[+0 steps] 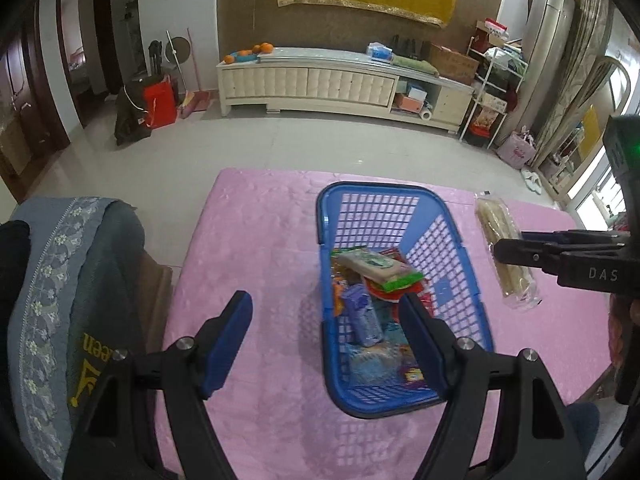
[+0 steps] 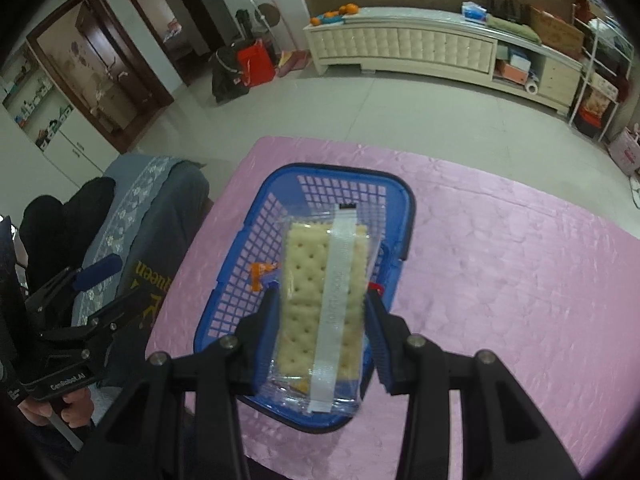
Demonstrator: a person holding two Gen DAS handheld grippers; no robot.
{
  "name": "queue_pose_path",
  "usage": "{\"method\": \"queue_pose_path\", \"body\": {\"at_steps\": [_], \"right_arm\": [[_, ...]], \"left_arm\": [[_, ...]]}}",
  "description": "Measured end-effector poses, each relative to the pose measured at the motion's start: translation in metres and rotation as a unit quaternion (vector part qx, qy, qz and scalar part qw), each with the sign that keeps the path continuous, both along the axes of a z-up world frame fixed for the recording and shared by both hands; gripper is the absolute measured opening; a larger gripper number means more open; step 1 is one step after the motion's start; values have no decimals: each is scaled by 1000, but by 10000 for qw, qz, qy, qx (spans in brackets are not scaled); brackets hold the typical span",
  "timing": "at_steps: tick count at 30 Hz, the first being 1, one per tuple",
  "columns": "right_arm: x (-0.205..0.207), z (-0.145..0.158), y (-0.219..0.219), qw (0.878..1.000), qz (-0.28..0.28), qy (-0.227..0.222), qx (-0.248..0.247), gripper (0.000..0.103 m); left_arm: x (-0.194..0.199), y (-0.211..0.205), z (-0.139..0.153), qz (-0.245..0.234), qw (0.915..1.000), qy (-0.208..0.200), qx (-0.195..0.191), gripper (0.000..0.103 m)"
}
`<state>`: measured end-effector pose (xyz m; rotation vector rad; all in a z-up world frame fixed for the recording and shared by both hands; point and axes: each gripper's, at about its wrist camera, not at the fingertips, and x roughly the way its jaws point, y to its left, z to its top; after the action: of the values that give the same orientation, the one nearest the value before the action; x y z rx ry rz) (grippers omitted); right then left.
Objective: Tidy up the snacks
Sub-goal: 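Carry the cracker pack over the basket and open the right gripper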
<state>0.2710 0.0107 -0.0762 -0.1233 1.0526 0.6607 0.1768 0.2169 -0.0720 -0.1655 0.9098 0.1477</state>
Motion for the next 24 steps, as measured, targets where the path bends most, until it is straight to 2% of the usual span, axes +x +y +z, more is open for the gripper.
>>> {"method": "queue_pose_path", "body": {"at_steps": [5, 8, 11, 16, 21, 23, 24], "right_arm": [[14, -9, 13, 9999, -23, 152, 65, 47], [21, -20, 16, 9994, -112, 319, 25, 47], [28, -28, 20, 9994, -148, 287, -143, 47], [38, -32, 26, 9992, -216, 234, -249, 47], [37, -31, 33, 9953, -243, -310, -881, 48], [40, -33, 32, 9938, -268, -382, -1011, 55], [41, -35, 32, 9928, -314, -394, -1082, 75]], "left_arm": [[8, 11, -11, 83, 9998, 53, -162, 74], [13, 8, -15, -57, 9999, 133, 21, 74], [19, 6, -15, -191, 9996, 102, 192, 74], [30, 13, -22, -111, 9997, 156, 127, 74], [39, 17, -30, -61, 9997, 216, 46, 74], [42, 17, -34, -29, 9997, 260, 20, 74], [42, 16, -36, -23, 9996, 281, 2, 74]]}}
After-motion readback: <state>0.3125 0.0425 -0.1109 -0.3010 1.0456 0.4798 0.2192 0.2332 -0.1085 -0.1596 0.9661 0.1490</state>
